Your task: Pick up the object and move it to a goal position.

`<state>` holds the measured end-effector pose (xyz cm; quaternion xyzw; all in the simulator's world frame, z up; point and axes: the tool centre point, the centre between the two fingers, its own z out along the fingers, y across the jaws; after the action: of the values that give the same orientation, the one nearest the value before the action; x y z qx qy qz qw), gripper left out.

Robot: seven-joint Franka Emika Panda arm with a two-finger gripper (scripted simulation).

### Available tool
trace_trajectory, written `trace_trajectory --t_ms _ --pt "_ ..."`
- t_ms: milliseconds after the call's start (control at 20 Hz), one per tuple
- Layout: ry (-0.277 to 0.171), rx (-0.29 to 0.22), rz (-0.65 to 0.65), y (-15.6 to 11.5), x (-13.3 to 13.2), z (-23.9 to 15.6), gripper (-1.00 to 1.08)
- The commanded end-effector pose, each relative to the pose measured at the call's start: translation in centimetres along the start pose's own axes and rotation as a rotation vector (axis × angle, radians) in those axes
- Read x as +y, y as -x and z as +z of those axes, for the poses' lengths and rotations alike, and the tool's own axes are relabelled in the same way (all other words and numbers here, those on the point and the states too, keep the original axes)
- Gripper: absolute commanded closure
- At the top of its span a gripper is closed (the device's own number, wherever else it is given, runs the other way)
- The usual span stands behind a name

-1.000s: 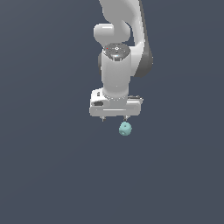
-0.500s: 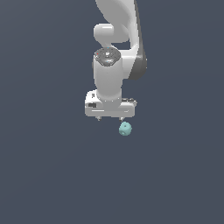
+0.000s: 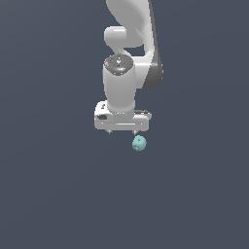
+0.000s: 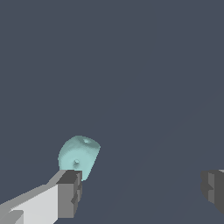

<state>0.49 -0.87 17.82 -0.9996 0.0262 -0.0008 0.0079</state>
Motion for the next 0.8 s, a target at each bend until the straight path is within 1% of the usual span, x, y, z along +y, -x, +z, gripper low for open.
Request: trace_trajectory --t_ms 0,400,750 --pt "0.000 -0.001 0.012 0.1 -0.3 0.3 -0.92" --pt "0.002 -0.001 0.092 0.6 -2.1 2.1 -0.92" --pt "0.007 -0.001 0.212 1.6 -4.6 4.8 -0.92"
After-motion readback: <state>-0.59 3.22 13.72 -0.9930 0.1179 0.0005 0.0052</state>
